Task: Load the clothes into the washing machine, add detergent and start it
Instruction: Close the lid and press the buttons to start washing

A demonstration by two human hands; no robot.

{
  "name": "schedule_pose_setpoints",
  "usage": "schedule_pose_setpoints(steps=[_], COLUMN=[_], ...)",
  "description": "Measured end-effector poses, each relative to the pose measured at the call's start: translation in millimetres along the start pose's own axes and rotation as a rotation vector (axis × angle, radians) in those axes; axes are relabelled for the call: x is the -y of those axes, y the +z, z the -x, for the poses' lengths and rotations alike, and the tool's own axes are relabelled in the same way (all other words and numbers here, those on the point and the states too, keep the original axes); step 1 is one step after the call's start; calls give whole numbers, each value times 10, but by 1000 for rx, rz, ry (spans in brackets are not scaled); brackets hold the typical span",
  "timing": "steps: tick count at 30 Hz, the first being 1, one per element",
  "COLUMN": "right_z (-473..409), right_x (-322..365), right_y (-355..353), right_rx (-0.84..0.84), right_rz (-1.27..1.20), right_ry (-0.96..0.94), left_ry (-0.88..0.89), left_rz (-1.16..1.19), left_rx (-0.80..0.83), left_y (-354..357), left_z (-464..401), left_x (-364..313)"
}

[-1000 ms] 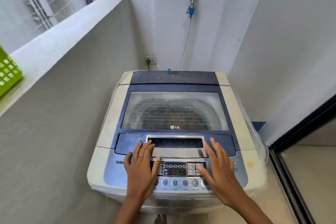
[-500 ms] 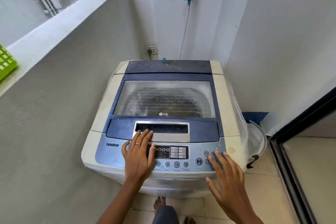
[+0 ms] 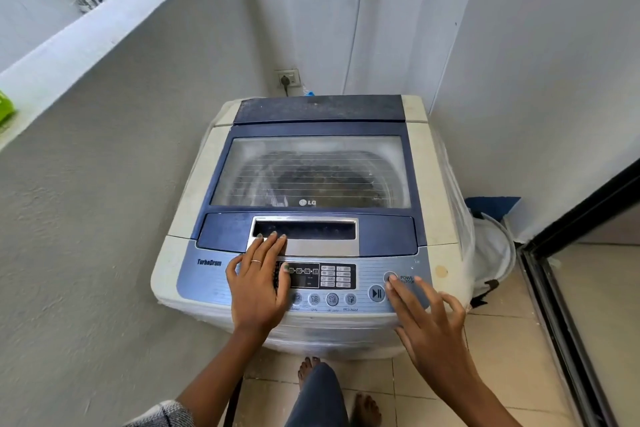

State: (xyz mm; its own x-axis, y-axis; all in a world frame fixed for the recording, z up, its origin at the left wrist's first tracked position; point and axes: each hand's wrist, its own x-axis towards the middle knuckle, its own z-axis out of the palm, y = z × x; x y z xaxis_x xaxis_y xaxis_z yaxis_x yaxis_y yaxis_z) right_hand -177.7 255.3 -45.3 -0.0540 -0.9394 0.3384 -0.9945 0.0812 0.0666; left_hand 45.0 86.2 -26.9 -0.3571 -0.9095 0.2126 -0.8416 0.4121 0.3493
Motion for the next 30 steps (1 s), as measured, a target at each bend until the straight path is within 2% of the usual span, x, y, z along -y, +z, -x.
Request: schedule_pose_setpoints(steps=[14,21,30], right_z=[-71,-218,-368], right_x=[161,203,226], right_y=[-108,-243,-323], right_rx=[78,76,76], right_rz=[-187,-159,-162], right_ry=[160,110,146], left_ry=[10,4,13], left_rz=[22,25,13], left_rx=[-22,-23,-28], left_y=[10,13,-4], left_z=[1,1,4], left_x=[2,2,-13])
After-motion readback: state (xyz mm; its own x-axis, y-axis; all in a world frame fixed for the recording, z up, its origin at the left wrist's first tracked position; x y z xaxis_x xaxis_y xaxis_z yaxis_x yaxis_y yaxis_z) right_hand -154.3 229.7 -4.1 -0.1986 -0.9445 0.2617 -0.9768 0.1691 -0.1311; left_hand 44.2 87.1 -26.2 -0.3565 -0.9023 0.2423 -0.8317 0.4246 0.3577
